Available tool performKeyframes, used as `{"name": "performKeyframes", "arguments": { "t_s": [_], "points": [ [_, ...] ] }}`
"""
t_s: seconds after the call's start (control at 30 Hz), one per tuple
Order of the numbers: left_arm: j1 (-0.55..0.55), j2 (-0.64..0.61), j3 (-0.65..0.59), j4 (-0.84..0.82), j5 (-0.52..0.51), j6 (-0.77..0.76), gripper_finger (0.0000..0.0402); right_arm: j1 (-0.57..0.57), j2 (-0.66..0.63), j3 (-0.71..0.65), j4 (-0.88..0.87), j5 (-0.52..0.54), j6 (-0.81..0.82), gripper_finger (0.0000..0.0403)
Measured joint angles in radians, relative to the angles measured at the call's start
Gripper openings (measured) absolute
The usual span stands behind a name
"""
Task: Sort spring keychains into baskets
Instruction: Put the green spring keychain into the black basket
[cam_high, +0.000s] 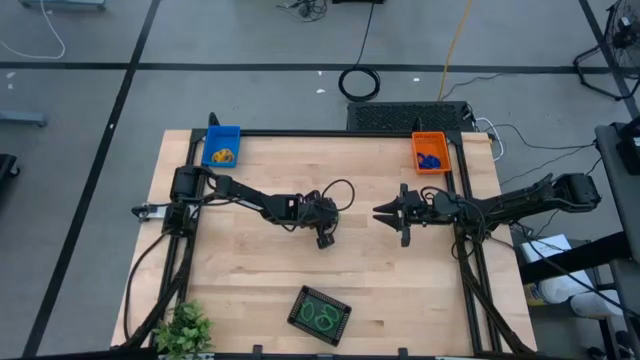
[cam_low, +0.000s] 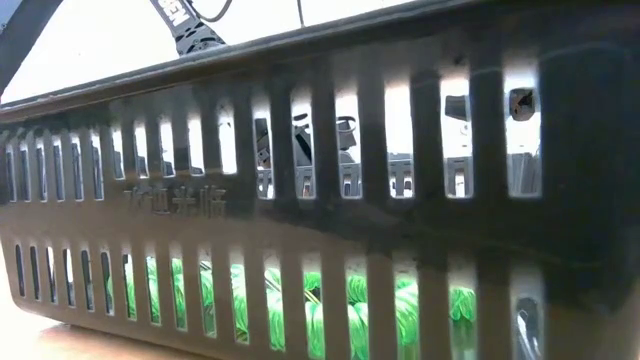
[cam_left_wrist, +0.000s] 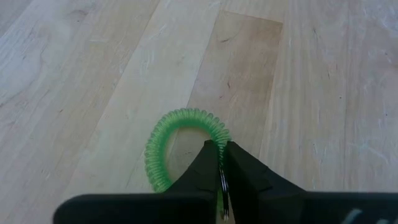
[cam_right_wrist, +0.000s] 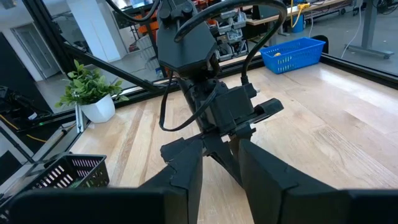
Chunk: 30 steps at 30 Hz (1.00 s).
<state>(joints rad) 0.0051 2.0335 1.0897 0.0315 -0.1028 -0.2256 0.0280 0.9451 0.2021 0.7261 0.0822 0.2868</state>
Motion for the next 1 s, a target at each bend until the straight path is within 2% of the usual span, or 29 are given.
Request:
{"name": "performKeyframes", "arguments": {
  "t_s": [0.2, 0.4, 0.7, 1.0],
  "points": [
    [0.000, 0.000, 0.000, 0.000, 0.000, 0.000, 0.0013, 0.000, 0.000, 0.000, 0.000, 0.000, 0.000, 0.0091],
    [0.000, 0.000, 0.000, 0.000, 0.000, 0.002, 0.0034, 0.000, 0.000, 0.000, 0.000, 0.000, 0.000, 0.0091],
    [0.000, 0.000, 0.000, 0.000, 0.003, 0.018, 0.0012, 0.000, 0.000, 0.000, 0.000, 0.000, 0.000, 0.0091],
    [-0.015, -0.072, -0.005, -0.060, 0.080, 0.051, 0.0012, 0.000, 0.000, 0.000, -0.007, 0.000, 0.000, 0.0091]
  ]
}}
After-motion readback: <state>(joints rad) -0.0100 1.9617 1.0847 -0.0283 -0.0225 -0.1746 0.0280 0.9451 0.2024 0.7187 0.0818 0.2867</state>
